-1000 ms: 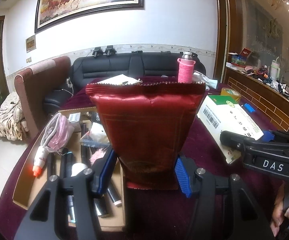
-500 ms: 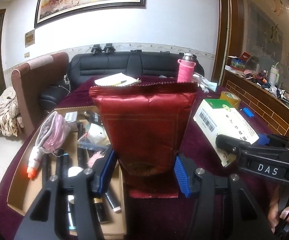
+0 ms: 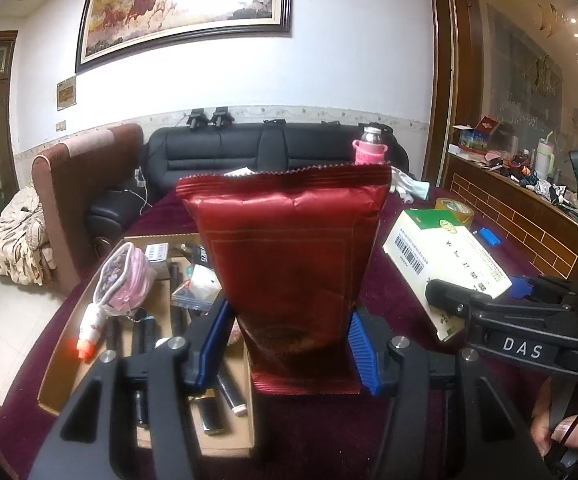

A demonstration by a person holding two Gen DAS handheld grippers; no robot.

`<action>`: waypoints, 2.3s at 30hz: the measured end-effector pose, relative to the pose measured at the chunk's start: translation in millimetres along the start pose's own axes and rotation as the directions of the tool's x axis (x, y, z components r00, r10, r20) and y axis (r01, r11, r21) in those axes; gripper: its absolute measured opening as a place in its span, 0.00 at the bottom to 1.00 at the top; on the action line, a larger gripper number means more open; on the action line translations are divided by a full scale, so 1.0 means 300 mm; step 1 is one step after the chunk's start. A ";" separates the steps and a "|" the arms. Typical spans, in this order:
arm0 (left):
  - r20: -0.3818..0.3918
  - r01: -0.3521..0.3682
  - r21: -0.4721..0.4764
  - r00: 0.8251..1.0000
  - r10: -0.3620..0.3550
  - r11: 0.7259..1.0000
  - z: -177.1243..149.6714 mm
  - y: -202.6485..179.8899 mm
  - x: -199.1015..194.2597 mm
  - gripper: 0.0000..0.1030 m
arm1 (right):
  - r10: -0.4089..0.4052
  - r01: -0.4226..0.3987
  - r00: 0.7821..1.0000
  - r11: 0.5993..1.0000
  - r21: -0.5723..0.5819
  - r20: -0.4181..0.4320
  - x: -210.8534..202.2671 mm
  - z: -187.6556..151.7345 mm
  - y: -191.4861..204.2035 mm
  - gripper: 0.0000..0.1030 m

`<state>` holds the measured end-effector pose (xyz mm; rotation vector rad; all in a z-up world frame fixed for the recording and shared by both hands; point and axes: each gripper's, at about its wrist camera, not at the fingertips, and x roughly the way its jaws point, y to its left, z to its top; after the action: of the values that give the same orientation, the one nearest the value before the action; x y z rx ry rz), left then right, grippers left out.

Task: Organize objects
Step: 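Lift and lower the red packet into the tray with the left gripper while the right gripper carries the box, then lower the medicine box into the tray and open the right gripper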

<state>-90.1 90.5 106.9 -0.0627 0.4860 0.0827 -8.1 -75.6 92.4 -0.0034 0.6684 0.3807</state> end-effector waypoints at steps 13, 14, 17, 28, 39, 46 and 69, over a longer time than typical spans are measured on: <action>0.044 -0.004 -0.084 0.999 0.008 0.996 0.008 0.121 -0.081 0.53 | 0.025 -0.024 1.000 0.997 -0.072 0.015 -0.023 0.027 0.113 0.75; 0.055 -0.001 -0.096 0.998 0.006 0.995 0.008 0.133 -0.093 0.53 | 0.025 -0.023 1.000 0.997 -0.077 0.018 -0.025 0.030 0.123 0.75; 0.087 -0.039 -0.107 0.995 0.049 0.994 0.017 0.169 -0.121 0.53 | 0.027 -0.024 0.999 0.995 -0.095 0.027 -0.034 0.042 0.152 0.75; 0.016 -0.115 -0.244 0.992 0.123 0.963 0.005 0.424 -0.109 0.53 | 0.114 -0.116 0.993 0.984 -0.133 -0.017 -0.008 0.060 0.258 0.76; -0.080 -0.134 -0.305 0.990 0.115 0.943 0.004 0.566 -0.026 0.53 | 0.229 -0.256 0.959 0.953 -0.163 -0.169 0.144 0.021 0.425 0.76; -0.119 -0.138 -0.299 0.987 0.107 0.944 -0.003 0.578 0.045 0.53 | 0.256 -0.298 0.937 0.941 -0.159 -0.239 0.257 -0.004 0.516 0.76; -0.088 -0.272 -0.189 0.962 0.259 0.944 -0.055 0.540 0.095 0.53 | 0.166 -0.226 0.961 0.932 -0.282 -0.221 0.438 -0.018 0.621 0.76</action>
<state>-87.8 252.2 72.5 -0.1970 0.5456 0.3960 18.7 142.2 30.6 -0.2728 0.7996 0.6823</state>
